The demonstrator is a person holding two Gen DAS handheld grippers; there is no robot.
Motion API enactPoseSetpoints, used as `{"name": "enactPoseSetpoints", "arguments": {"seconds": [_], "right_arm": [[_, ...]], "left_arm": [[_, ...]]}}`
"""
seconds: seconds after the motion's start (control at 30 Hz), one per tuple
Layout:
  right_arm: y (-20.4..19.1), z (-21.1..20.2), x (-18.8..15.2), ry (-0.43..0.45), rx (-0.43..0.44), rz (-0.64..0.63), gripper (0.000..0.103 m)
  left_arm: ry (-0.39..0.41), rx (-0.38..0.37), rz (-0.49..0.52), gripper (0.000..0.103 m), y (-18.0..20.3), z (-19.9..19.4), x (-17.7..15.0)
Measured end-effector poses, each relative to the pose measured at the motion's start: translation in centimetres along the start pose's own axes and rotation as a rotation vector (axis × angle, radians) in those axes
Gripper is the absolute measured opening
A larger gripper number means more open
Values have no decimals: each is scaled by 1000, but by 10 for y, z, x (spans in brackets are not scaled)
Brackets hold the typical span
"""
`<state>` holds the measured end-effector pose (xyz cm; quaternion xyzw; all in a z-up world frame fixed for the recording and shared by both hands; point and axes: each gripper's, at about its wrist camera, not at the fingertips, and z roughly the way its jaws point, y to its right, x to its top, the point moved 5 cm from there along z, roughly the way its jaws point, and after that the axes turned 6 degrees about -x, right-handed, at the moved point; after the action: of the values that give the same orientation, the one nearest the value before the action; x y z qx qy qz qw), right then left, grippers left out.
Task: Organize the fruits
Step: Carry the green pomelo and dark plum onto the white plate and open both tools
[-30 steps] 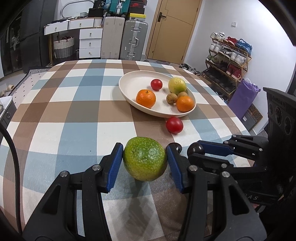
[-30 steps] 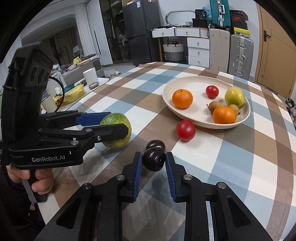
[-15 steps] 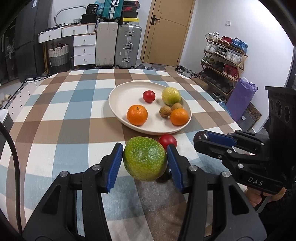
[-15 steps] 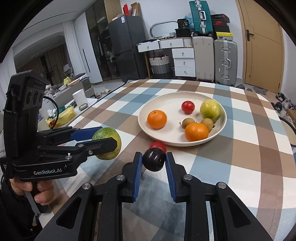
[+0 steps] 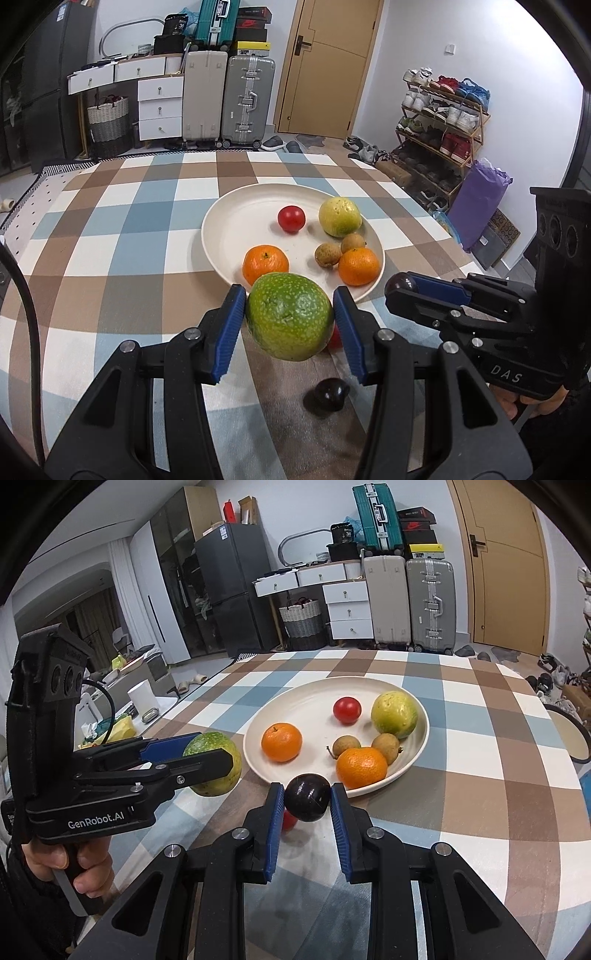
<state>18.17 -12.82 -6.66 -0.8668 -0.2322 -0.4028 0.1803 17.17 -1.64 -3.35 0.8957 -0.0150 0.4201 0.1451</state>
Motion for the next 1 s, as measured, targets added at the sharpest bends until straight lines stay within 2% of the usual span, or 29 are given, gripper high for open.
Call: {"name": "enactPoseSetpoints", "arguments": {"seconds": [1.0], "right_arm": [[-1, 48, 15, -64, 0, -15, 26]], "left_arm": [[1, 4, 8, 47, -15, 44, 26]]}}
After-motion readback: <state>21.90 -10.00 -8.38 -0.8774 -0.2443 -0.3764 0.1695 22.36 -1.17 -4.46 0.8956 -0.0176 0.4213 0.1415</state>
